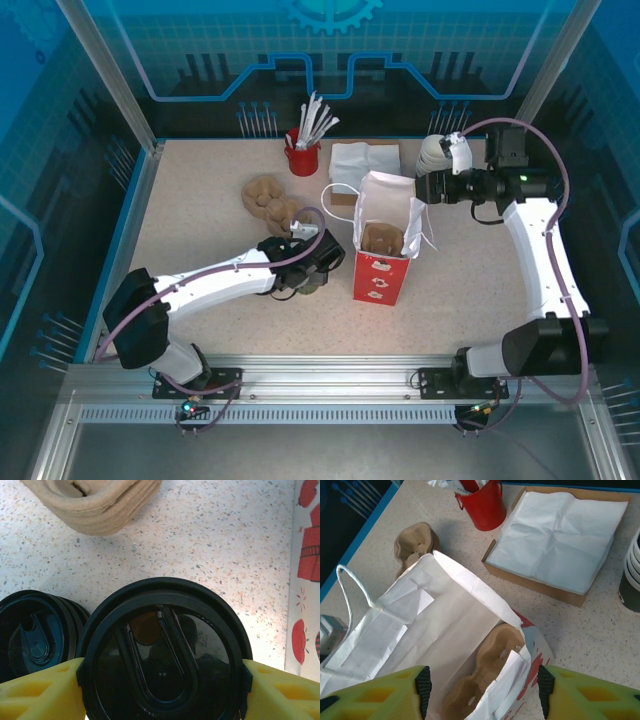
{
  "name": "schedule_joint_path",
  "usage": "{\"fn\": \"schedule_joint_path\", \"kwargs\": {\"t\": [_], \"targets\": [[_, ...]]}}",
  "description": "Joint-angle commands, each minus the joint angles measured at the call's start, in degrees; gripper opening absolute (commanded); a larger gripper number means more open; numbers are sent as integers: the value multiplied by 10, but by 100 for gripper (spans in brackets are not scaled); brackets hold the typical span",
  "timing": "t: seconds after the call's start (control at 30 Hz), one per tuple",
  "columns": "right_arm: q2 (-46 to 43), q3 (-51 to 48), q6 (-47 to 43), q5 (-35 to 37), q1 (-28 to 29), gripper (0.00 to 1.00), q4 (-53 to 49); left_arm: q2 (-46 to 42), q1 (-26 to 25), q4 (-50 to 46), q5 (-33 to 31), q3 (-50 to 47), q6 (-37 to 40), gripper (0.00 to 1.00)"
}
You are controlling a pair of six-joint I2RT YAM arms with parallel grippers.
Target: Pack the takeout coffee
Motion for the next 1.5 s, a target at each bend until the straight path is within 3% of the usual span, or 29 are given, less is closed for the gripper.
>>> {"fn": "schedule_joint_path", "kwargs": {"t": [0.0,0.57,0.9,1.33,1.47], "targets": [[16,35,-66,-27,-9,62,-28,-33,2,6,29,22,41,71],[182,179,-193,-80,13,64,-96,-136,2,-97,49,136,131,70],[259,241,-245,-114,33,60,-148,-164,4,-155,41,207,152,69],[322,316,-287,-140,39,50,-236,-174,23,-193,50,274,172,70],[321,318,-291,-149,40,40,-233,-173,23,-202,53,291,179,70]]}}
